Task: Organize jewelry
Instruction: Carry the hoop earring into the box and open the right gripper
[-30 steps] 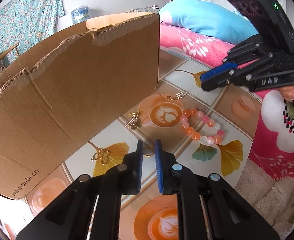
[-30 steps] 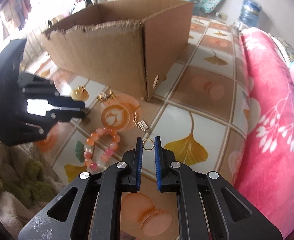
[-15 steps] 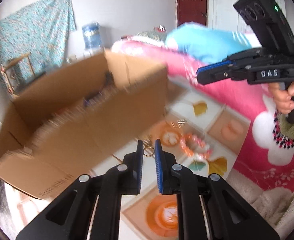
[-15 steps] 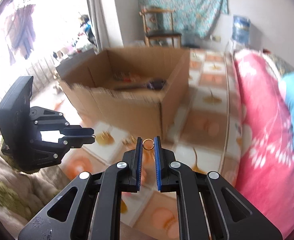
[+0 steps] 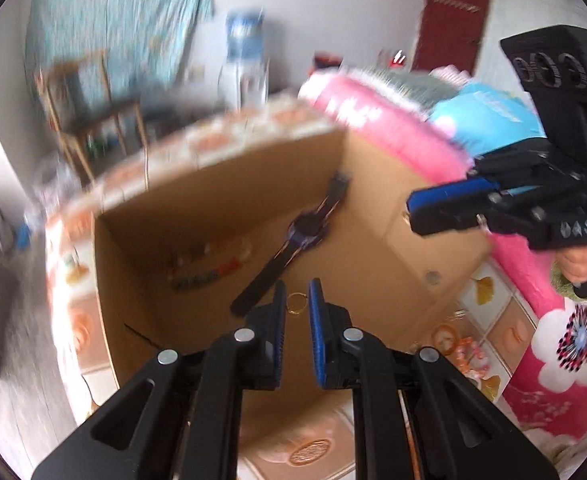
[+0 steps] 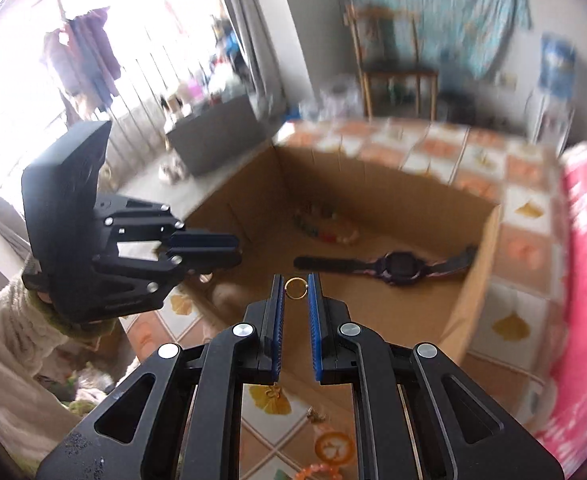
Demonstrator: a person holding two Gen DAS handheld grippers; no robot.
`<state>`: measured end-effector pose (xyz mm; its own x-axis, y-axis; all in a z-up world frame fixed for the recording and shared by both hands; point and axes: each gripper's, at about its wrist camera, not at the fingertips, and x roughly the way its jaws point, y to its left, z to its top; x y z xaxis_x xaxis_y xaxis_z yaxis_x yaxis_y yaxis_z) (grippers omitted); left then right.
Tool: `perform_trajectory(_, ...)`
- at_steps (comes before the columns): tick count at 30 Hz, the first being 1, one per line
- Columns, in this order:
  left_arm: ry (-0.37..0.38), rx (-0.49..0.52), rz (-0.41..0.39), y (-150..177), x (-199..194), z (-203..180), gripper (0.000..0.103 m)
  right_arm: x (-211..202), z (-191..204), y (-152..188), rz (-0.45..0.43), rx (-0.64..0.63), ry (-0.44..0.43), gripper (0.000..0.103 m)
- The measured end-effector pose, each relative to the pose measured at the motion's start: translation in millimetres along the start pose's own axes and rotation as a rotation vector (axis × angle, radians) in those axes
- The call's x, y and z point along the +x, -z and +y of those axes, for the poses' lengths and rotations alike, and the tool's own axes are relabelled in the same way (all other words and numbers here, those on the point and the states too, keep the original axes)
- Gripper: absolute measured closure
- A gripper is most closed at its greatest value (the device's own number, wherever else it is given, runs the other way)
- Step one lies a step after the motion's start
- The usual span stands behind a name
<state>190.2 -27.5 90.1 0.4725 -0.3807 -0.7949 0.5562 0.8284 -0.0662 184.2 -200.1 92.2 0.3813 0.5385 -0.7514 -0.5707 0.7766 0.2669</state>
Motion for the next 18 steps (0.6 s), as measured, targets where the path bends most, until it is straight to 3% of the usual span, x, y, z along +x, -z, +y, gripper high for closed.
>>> perform_trajectory(3,-0.012,-0.007,0.152,-7.8,35.7,20.6,0.092,44.9,-13.8,-23.5,0.145,0.058,-0.043,0.093)
perform_trajectory(7,-0.02,-0.007,0.318,-7.7,72.9,34.3,0.092,86.4,-21.4,-33.6,0.258,0.104,-0.057,0.093)
perform_trajectory(8,0.002,-0.016,0.335,-8.5,75.2,35.2,0.092,94.3,-23.6,-35.8,0.278,0.114,-0.062,0.093)
perform_trajectory(11,-0.055,0.032,0.346,-14.3,77.4,32.9,0.092,115.1,-26.8,-44.2,0.315,0.138,-0.07,0.093)
perform_trajectory(18,-0.073,0.059,0.463,-5.4,93.5,36.1,0.091,148.0,-31.8,-63.4,0.354,0.172,-0.07,0.093)
